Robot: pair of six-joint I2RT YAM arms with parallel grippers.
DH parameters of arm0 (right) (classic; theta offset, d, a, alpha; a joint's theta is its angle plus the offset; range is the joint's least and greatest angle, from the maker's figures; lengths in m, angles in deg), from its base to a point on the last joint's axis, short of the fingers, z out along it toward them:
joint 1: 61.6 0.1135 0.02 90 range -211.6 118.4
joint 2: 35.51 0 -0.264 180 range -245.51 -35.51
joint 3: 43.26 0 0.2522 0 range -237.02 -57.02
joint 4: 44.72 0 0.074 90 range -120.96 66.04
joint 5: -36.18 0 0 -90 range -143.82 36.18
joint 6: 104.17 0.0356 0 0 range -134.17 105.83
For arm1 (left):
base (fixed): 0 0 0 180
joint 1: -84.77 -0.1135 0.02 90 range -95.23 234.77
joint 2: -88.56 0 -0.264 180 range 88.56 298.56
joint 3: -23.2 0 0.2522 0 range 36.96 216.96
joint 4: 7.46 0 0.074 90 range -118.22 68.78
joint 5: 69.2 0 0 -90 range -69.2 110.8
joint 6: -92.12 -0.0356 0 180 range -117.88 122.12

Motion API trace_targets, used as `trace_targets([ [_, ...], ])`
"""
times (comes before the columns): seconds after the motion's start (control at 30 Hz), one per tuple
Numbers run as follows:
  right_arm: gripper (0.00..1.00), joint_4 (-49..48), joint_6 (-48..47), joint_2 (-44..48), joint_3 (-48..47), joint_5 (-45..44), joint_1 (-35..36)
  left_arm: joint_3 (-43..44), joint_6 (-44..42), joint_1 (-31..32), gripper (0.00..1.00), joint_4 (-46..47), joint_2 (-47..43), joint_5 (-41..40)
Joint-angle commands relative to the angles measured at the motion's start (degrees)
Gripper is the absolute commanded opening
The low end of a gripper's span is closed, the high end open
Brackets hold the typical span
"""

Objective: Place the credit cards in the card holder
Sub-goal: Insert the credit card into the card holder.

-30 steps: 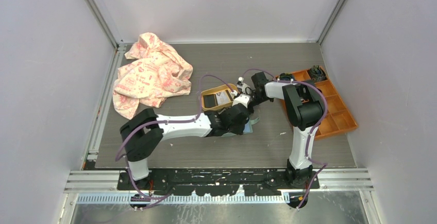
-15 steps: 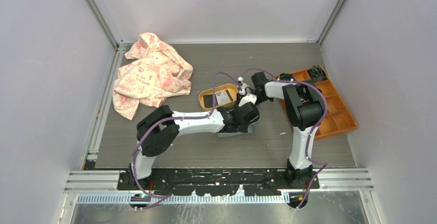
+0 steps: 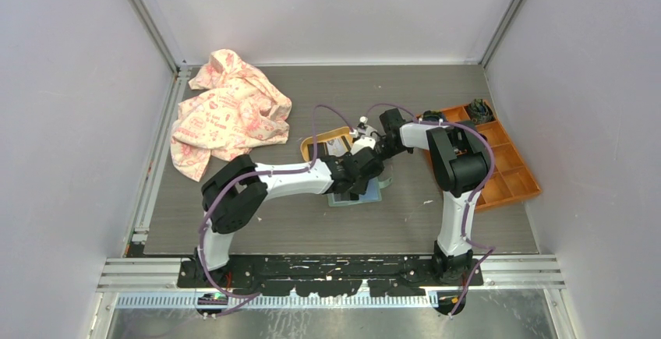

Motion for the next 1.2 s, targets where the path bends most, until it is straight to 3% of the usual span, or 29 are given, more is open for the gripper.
trace_targets([
  [0.0, 0.25, 0.52, -1.66, -0.25, -1.12, -2.32, 0.34, -1.89, -0.90, -0.68, 0.38, 2.60, -2.85, 2.08],
  [0.2, 0.26, 0.45, -1.49, -0.35, -1.09, -2.21, 0.40, -5.64, -1.83, -0.69, 0.37, 12.46, -5.43, 11.31],
  [0.6, 0.26, 0.43, -1.41, -0.35, -1.12, -2.31, 0.36, 1.45, 0.19, -0.41, 0.24, 6.15, 1.14, 10.15],
  [0.9, 0.29, 1.21, -1.38, -0.78, -1.56, -3.48, 0.38, 5.86, 0.89, 0.47, 0.32, 0.16, 3.84, 5.28],
  [1.17, 0.34, 1.73, -1.91, -0.74, -1.79, -3.36, 0.35, 4.62, 1.44, 0.51, 0.35, -0.87, 3.28, 3.63],
])
